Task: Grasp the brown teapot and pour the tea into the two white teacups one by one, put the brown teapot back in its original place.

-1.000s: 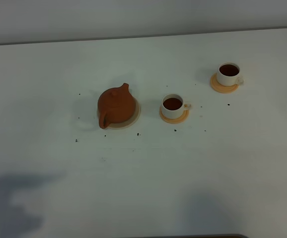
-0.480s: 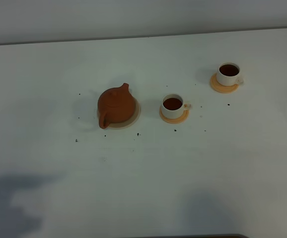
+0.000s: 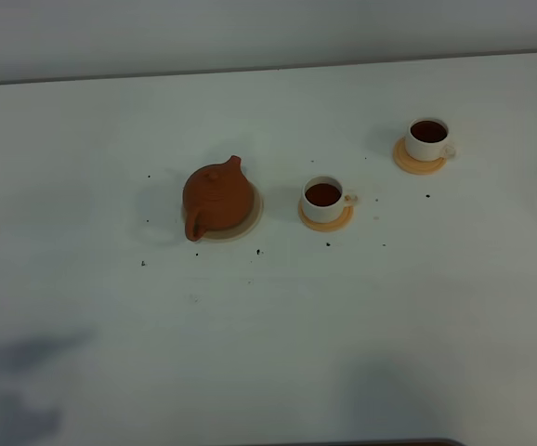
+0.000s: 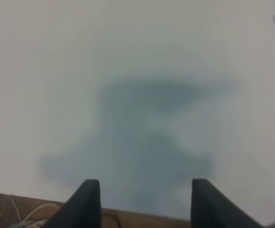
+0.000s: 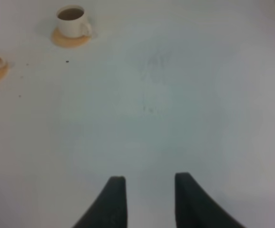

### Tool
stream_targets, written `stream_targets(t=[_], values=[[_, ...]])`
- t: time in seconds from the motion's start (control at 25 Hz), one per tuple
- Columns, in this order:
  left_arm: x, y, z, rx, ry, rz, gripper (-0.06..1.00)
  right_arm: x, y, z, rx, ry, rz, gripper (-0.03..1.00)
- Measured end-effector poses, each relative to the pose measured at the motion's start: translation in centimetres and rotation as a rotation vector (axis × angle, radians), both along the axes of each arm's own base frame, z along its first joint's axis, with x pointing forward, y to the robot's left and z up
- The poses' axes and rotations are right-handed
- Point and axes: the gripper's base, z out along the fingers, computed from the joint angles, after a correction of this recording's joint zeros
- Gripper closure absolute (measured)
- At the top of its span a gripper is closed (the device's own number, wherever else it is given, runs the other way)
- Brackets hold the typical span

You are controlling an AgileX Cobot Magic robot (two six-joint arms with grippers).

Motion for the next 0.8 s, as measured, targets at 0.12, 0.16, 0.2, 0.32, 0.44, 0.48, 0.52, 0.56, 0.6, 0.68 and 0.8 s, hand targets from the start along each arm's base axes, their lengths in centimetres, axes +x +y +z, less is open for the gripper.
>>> stream_targets(t=[0.12,0.16,0.2,0.32,0.44,0.48,0.52,0.56,0.6,0.68,0.8], values=[[-1.0,0.1,0.2,0.001,-0.063,0.029,0.51,0.0,0.0,0.0,0.000,0.000,0.000,0.73],[-1.3,0.1,0.3,0.001,-0.084,0.032,0.51,0.0,0.0,0.0,0.000,0.000,0.000,0.73],[-1.6,0.1,0.3,0.001,-0.104,0.034,0.51,0.0,0.0,0.0,0.000,0.000,0.000,0.73],[-2.3,0.1,0.4,0.001,-0.146,0.035,0.51,0.0,0.0,0.0,0.000,0.000,0.000,0.73],[-2.8,0.1,0.4,0.001,-0.180,0.035,0.51,0.0,0.0,0.0,0.000,0.000,0.000,0.73],[-3.0,0.1,0.4,0.001,-0.193,0.036,0.51,0.0,0.0,0.0,0.000,0.000,0.000,0.73],[-3.2,0.1,0.4,0.001,-0.203,0.036,0.51,0.0,0.0,0.0,0.000,0.000,0.000,0.73],[-3.3,0.1,0.4,0.001,-0.214,0.036,0.51,0.0,0.0,0.0,0.000,0.000,0.000,0.73],[-3.5,0.1,0.4,0.001,-0.223,0.036,0.51,0.0,0.0,0.0,0.000,0.000,0.000,0.73],[-3.7,0.1,0.4,0.001,-0.234,0.037,0.51,0.0,0.0,0.0,0.000,0.000,0.000,0.73],[-3.8,0.1,0.4,0.001,-0.241,0.037,0.51,0.0,0.0,0.0,0.000,0.000,0.000,0.73]])
